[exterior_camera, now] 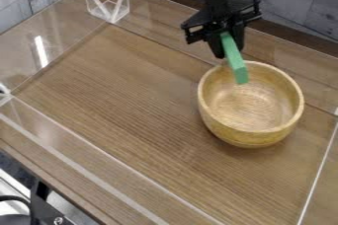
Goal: Move green stick from inside the wooden bowl to the table next to it
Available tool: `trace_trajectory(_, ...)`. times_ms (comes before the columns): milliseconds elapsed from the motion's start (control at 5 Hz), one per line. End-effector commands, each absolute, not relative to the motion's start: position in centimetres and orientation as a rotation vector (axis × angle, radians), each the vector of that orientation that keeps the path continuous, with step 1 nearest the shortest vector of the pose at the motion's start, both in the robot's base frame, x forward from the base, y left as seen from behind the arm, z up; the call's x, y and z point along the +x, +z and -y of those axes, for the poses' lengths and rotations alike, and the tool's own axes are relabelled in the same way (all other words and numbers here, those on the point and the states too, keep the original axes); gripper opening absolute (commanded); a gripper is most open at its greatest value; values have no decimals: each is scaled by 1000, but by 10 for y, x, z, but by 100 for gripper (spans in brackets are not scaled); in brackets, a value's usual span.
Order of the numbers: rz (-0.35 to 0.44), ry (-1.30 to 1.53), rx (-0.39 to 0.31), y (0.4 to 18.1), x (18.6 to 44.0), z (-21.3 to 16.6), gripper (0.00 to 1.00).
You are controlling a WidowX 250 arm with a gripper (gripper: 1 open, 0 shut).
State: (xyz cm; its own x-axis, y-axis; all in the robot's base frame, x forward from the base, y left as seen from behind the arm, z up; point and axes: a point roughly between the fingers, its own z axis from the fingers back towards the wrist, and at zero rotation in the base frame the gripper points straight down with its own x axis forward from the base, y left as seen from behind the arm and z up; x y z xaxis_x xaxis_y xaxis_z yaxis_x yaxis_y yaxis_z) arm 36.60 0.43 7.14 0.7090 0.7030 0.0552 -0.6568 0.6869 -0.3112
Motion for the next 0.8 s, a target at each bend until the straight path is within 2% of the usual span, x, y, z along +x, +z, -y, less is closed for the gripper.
trace_trajectory(0, 292, 839, -311, 107, 373, -9, 0)
trace_trajectory(600, 339, 1021, -318, 103, 372, -16, 0)
